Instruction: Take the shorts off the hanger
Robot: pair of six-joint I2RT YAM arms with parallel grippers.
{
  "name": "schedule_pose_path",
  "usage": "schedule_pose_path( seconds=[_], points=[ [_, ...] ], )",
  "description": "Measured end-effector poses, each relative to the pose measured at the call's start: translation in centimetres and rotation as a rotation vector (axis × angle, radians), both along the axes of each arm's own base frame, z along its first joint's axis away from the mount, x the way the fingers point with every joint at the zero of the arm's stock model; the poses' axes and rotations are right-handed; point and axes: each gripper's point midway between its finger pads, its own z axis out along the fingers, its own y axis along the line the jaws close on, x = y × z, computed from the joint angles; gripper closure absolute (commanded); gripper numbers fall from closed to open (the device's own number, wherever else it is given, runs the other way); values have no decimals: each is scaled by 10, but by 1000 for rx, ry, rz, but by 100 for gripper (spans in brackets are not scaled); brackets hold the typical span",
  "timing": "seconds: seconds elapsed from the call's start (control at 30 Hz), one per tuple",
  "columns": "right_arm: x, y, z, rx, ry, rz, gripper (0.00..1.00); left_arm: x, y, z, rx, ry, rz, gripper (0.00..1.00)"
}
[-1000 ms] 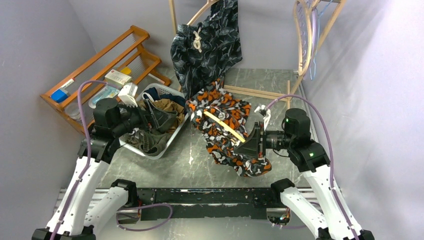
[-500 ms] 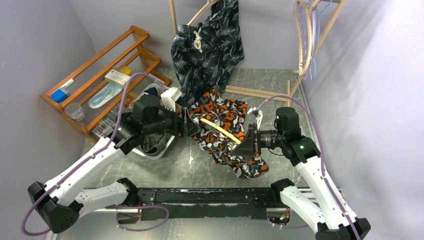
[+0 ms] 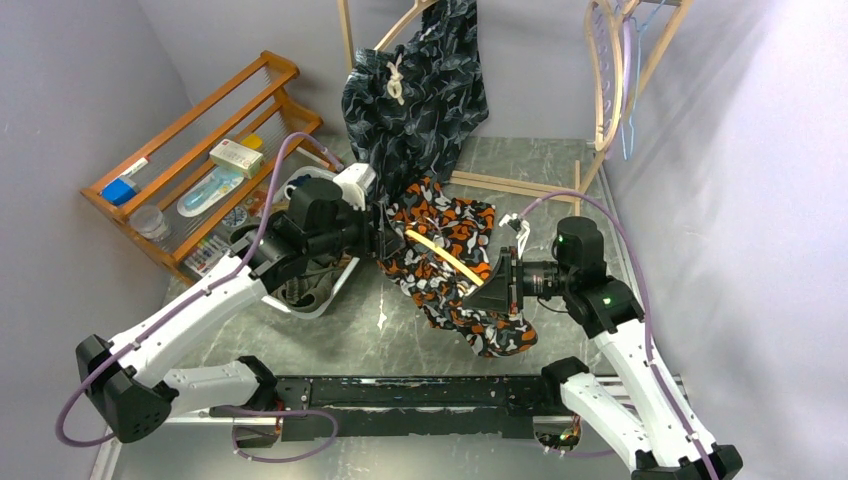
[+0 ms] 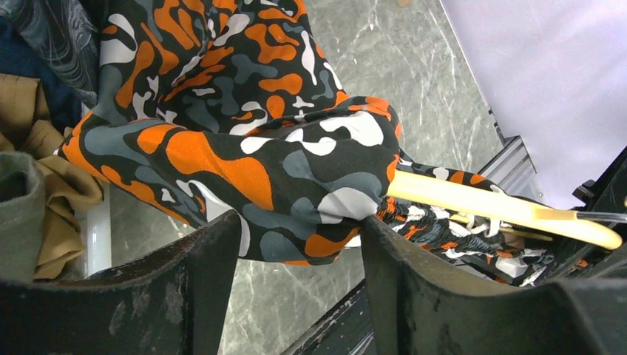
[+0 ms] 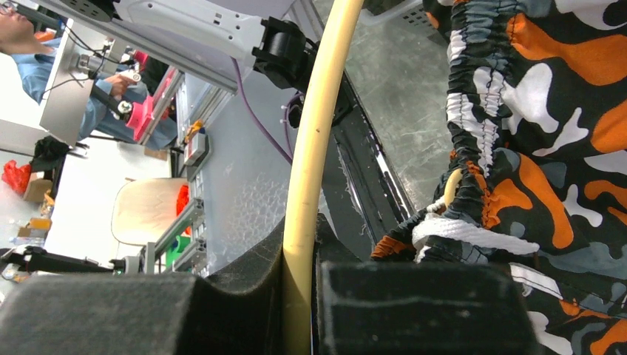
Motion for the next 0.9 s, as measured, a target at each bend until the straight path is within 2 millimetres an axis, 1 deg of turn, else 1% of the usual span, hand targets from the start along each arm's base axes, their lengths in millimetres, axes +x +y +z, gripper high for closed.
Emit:
schedule_pose_path(
  seconds=[0.07,0.17,0.33,0.4,0.57,0.67,0.8,0.9],
  points=[
    [0,0,1,2,6,-3,100,2,-4,1,0,2,-4,47],
    [2,1,0,0,18,-7,100,5,-7,-3,6,11,-10,58],
    [2,2,-5,0,48,-3,100,7,-8,-9,26,20,-10,81],
    [0,2,-6,2,55,5,100,9,-7,-9,34,17,0,92],
    [-2,1,-9,-3,76,10,100,18,5,-12,76,5,78,93],
    [-5,1,-10,-3,89,15,100,26,13,-7,105,-9,135,93],
    [-14,-2,-10,6,82,24,100,43,22,1,153,-16,238,93],
    [-20,-4,-7,12,66,26,100,49,29,-2,171,4,283,93]
  ],
)
